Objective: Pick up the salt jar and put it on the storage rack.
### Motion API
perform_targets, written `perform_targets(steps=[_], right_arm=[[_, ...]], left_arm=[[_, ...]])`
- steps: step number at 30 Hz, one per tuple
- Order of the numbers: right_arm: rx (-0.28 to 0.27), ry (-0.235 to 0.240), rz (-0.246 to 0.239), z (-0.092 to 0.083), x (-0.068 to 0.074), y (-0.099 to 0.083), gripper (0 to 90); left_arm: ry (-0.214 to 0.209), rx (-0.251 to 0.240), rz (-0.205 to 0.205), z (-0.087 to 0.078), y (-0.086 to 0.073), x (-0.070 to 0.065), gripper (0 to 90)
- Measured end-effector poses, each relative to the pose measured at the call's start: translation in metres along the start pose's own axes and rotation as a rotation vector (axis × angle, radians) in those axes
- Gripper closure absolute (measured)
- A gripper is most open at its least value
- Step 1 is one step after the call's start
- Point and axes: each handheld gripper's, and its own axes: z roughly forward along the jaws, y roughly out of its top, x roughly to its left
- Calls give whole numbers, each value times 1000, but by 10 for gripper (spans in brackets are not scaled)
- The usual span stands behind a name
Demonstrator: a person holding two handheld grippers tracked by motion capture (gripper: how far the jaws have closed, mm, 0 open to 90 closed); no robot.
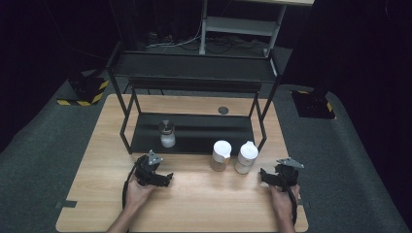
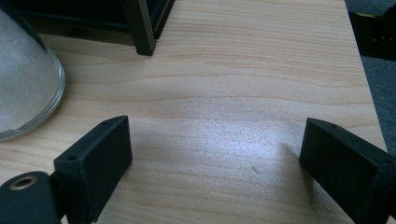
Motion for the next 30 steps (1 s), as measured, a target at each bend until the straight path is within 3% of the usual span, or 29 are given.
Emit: perform_targets(steps=[30], right_arm=[[0,0,0,0,0,0,84]], left_arm=[[-5,-37,-12,3,-7,-2,38]])
